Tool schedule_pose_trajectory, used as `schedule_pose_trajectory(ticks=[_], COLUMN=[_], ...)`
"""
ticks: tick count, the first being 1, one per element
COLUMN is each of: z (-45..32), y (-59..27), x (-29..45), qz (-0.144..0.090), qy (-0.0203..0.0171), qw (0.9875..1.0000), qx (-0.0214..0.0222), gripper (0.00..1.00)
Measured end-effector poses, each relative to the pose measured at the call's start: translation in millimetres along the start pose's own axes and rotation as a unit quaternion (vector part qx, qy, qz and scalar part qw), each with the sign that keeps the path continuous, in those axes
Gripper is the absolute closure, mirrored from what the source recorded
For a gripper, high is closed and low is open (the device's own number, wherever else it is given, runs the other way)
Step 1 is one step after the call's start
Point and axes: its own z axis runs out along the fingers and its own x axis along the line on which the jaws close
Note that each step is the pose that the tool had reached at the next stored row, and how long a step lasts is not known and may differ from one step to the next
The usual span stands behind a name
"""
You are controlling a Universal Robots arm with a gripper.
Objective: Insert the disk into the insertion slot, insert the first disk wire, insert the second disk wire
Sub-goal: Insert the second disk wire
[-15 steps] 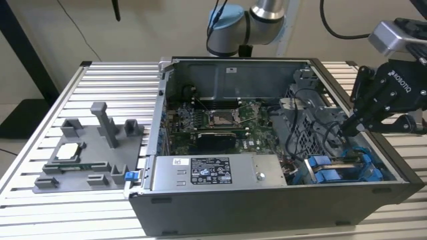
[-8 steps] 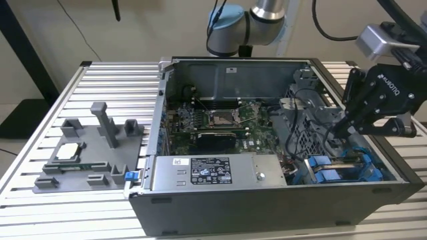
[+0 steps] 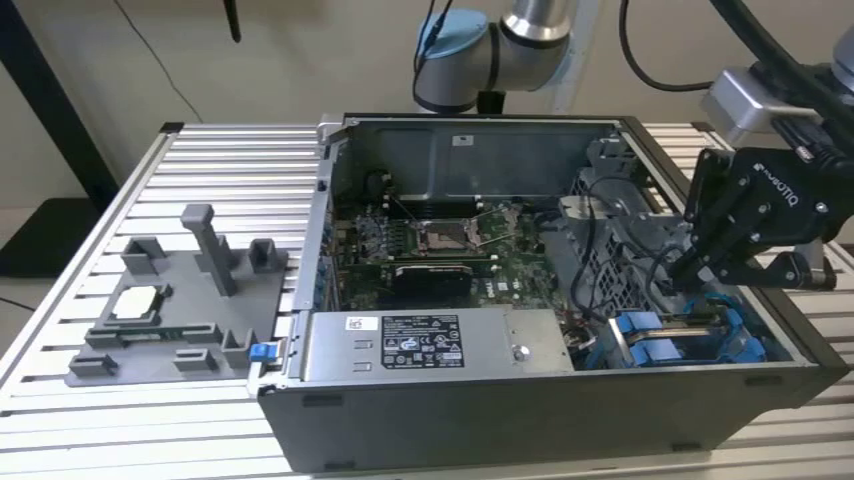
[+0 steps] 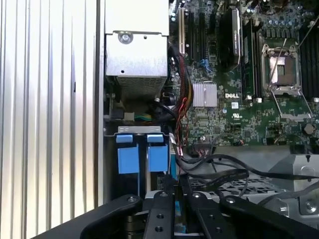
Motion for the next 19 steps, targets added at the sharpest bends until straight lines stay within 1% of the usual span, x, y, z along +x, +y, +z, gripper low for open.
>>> schedule_pose_trajectory(ticks=[1, 3, 5, 6, 7, 8, 9, 17, 19], z=[0.3, 0.7, 1.1, 1.5, 2.1, 2.9, 4.0, 4.8, 6.2], y=[0.7, 1.9, 3.5, 4.3, 5.0, 5.3, 5.2, 5.2, 5.0], x=[1.0, 2.4, 3.4, 3.7, 3.9, 4.0, 4.1, 4.1, 4.3], qz=[0.0, -0.001, -0.002, -0.002, -0.002, -0.003, -0.003, -0.003, -0.003], qy=[0.0009, 0.0028, 0.005, 0.0057, 0.0064, 0.0071, 0.0076, 0.0075, 0.009], qw=[1.0, 0.9999, 0.9998, 0.9996, 0.9995, 0.9995, 0.9994, 0.9994, 0.9994], qx=[0.0032, 0.0115, 0.0216, 0.0258, 0.0295, 0.032, 0.0329, 0.0332, 0.0341], gripper=[1.0, 1.0, 1.0, 1.0, 1.0, 1.0, 1.0, 1.0, 1.0])
